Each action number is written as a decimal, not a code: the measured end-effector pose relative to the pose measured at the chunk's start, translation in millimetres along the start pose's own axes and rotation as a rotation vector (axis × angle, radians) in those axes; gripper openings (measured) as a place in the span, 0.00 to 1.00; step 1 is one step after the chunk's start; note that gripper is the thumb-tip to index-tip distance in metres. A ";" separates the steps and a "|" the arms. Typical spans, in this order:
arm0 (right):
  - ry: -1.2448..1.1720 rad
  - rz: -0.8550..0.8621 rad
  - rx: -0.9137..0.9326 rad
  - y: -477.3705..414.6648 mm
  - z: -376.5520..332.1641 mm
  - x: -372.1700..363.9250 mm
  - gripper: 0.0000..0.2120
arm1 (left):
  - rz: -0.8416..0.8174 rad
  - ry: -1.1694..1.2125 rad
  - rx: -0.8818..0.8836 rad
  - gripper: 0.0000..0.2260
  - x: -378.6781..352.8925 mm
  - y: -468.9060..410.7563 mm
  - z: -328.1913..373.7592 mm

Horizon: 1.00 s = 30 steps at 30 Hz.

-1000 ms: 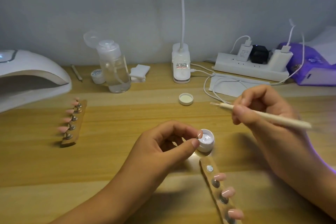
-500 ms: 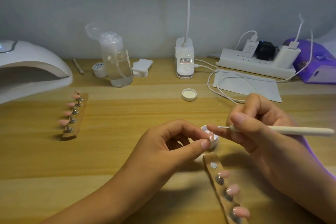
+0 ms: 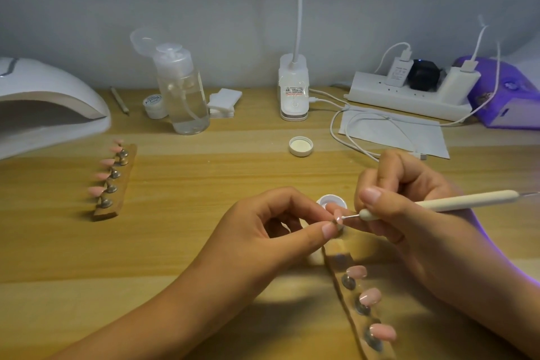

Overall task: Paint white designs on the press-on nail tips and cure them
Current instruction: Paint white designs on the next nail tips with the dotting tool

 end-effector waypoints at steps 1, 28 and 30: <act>0.003 -0.009 0.001 0.0 0.0 -0.7 0.12 | 0.002 -0.002 0.001 0.09 0.2 0.0 -0.4; 0.745 0.167 0.255 -2.2 -13.4 13.8 0.07 | 0.000 -0.002 0.018 0.09 1.7 -0.6 -3.4; 0.765 0.146 0.258 -2.1 -12.7 11.7 0.08 | -0.005 -0.003 0.016 0.09 1.2 -0.4 -3.1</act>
Point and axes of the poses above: each hand's wrist, its own y-axis away from the middle knuckle, its own x-axis out of the back of the hand, z = x × y, the point moved 9 cm from there along -y, towards the middle knuckle, and after that the axes turned 10 degrees about -x, right-handed, at the moved point
